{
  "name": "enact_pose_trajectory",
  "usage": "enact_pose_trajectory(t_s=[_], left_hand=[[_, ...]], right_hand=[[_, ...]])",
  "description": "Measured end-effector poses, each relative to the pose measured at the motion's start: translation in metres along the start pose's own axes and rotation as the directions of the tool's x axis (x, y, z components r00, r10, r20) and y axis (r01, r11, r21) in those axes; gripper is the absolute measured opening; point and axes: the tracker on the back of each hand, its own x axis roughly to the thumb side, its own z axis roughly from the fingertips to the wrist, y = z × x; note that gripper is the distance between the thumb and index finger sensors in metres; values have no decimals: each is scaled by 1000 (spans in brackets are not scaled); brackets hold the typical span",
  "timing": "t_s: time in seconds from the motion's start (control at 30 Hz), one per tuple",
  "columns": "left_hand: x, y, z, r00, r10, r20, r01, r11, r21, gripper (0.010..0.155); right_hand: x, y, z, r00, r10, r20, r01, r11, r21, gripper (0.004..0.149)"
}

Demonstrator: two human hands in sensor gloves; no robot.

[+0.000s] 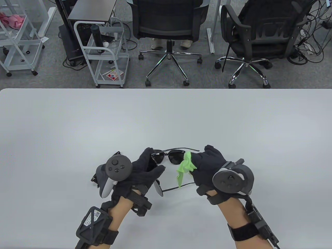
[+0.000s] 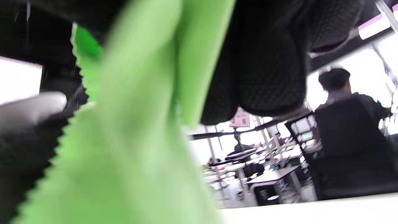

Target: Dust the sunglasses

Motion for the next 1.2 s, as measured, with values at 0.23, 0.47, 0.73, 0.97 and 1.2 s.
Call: enact_pose_trajectory(t_s=[0.23,0.47,0.73,0.97,1.2], left_hand=[[-3,-1,-1,997,80,-16,-80,996,-31,96],[-13,11,-3,982,181,-46,-182,983,-8,95],[-30,25,-6,941,323,-106,-322,946,23,94],[-36,30,-7,931,346,-117,-344,938,37,94],[-31,19,-7,918,374,-131,-379,925,-16,94]], right_hand=[[25,20,-3,979,142,144,-166,970,178,43],[42,41,3,963,-39,267,-83,900,429,49],[53,60,8,953,-199,227,-23,701,713,63],[54,56,9,946,-297,132,99,649,754,91],[61,60,8,942,-80,325,-123,821,557,55]])
